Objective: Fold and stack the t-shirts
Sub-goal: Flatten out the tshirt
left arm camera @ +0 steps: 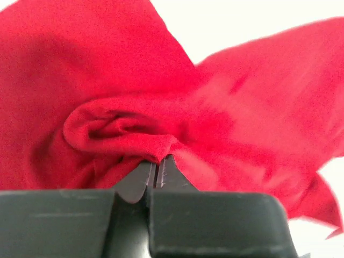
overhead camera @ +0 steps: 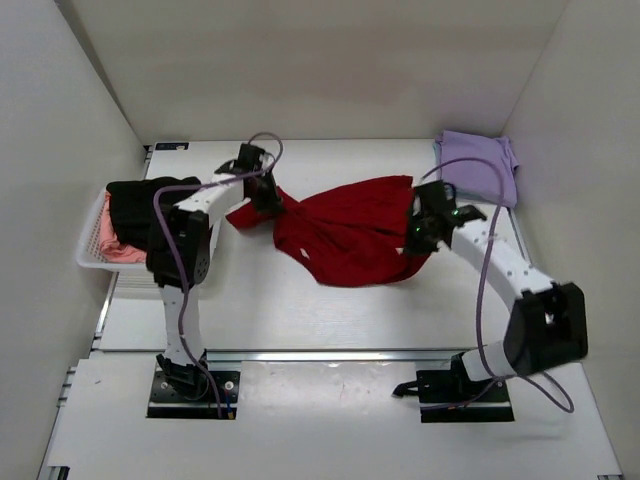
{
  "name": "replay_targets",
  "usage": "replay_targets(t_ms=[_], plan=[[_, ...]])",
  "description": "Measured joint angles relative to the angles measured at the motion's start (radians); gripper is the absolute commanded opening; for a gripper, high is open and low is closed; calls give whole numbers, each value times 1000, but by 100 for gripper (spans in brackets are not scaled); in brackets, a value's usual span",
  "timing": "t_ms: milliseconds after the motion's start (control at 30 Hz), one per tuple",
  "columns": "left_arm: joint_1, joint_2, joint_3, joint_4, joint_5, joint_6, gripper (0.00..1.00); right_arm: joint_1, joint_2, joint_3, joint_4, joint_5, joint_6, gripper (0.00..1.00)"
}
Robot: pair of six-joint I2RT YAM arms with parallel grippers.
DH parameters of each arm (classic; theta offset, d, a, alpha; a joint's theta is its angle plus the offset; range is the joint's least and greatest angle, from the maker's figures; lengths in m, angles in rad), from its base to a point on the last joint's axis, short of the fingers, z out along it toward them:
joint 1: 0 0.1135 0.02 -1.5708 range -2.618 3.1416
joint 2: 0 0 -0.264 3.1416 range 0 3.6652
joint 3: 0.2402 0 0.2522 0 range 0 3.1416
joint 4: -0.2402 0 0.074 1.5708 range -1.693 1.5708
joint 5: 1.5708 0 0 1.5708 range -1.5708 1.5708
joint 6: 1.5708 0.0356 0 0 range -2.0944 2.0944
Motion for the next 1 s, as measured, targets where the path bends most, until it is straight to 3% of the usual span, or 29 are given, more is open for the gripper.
replay_targets(t_ms=[67, 100, 133, 167, 233, 300, 367, 400, 433, 533, 567, 600, 633, 700, 767, 867, 1000], plan=[[17, 122, 212, -14, -9, 24, 1, 175, -107, -85, 29, -71, 36, 2], [24, 171, 293, -19, -9, 31, 41, 241, -134, -119, 54, -109, 50, 8], [29, 210, 354, -26, -8, 42, 64, 324, -159, -162, 96, -162, 70, 27], [35, 246, 406, -31, -5, 46, 87, 405, -177, -207, 141, -220, 95, 31], [44, 282, 444, -41, 7, 44, 91, 505, -191, -274, 201, -301, 130, 33], [56, 283, 428, -47, 28, 35, 89, 529, -197, -312, 234, -337, 163, 34], [69, 257, 375, -27, 55, 25, 74, 504, -207, -323, 240, -331, 182, 34], [78, 218, 304, -5, 80, 13, 30, 476, -216, -324, 240, -321, 187, 34], [88, 177, 240, 8, 101, -6, 0, 437, -228, -324, 242, -302, 189, 34], [133, -29, -53, 82, 175, -38, 1, 275, -251, -324, 254, -253, 186, 36], [145, -101, -138, 83, 189, -49, 27, 216, -249, -323, 256, -235, 178, 37], [155, -192, -236, 92, 198, -53, 36, 161, -241, -322, 254, -211, 165, 38], [157, -268, -314, 100, 203, -64, 44, 119, -227, -319, 250, -187, 154, 39], [115, -418, -460, 117, 223, -101, 46, 58, -181, -300, 236, -151, 128, 42], [24, -510, -586, 188, 256, -148, 61, 22, -106, -267, 220, -117, 98, 44], [-102, -540, -743, 297, 309, -254, 58, 0, 6, -209, 214, -65, 68, 46], [-103, -546, -797, 258, 285, -303, 67, -35, 100, -151, 214, 4, 56, 51]])
